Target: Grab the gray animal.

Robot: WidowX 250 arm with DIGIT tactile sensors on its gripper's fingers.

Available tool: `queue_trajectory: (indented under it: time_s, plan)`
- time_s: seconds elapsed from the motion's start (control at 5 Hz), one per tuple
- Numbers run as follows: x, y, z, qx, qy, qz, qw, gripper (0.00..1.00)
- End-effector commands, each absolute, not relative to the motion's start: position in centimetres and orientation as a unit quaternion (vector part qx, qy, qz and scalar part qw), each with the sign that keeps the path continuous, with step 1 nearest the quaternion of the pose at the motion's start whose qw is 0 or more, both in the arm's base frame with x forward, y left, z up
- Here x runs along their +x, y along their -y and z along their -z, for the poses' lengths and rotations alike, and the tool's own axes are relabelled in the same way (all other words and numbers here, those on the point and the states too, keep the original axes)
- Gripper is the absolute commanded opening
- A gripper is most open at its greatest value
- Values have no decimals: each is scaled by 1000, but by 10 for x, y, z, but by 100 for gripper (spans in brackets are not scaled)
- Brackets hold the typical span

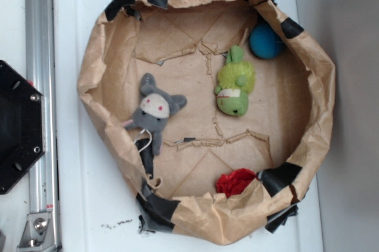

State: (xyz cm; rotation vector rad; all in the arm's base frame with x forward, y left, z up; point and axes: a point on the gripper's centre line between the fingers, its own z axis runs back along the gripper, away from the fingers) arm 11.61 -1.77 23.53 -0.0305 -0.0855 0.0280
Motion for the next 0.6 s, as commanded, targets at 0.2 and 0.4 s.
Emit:
queue_trajectory:
  time_s: [0.2,0.4]
  plan:
    - [166,16,-219,3,35,-127,991,100]
    - [213,-1,-187,-50,-23,-236,970,100]
